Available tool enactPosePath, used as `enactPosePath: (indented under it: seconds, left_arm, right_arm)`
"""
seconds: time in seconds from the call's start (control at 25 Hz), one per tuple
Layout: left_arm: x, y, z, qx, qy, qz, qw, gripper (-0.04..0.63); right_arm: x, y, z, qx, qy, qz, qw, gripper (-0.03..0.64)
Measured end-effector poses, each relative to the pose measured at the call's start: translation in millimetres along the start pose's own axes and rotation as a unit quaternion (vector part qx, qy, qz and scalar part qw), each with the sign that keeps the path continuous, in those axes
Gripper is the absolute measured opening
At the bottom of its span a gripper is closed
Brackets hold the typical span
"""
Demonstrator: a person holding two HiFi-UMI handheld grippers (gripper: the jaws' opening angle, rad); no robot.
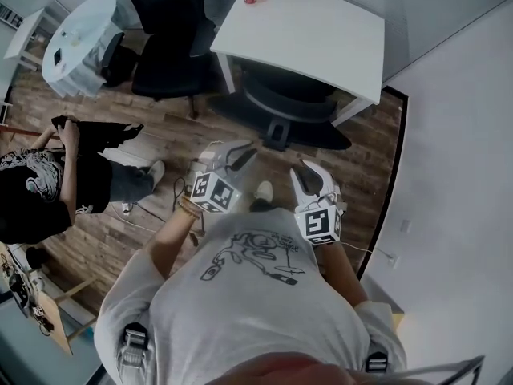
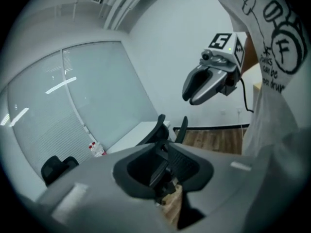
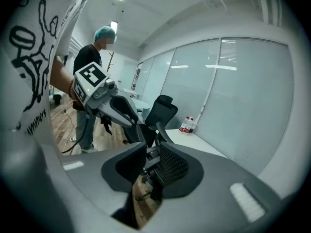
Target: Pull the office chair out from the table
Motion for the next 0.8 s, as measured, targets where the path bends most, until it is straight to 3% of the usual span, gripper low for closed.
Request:
enactPosePath:
  seconds: [0.2,0.32,0.48,0.8]
  left_arm:
    - [-4,-42,-21,0.038,-0.049,-0.025,0.9978,0.091]
    - [-5,-62,-32,0.064,-0.070,-0.042,0.9946,0.123]
    - [-6,-86,-44,0.089,-0.110,-0.055,0.9884,0.138]
    - [-13,-125,-73,0.143,-0.189,-0.088,0.9676,0.201]
  right_arm:
    - [-30,-22,-22,0.057,0.060,-0.020,0.996,0.067]
    - [-40,-39,-39,0.100,0.082,-0.002,0.992,0.067]
    - [-52,-60,-61,0.145,0.099,0.033,0.984,0.107]
    - [-75,-96,-94,0.210,0.109,0.084,0.968,0.208]
Point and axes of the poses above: the fingertips, and each gripper's own axes: y backward along the fingers, x to its left, z out of its top, the point moved 9 cm from there along y, backward along the fingers, and after that the axes turned 15 degrees about z, right-handed, at the moved point
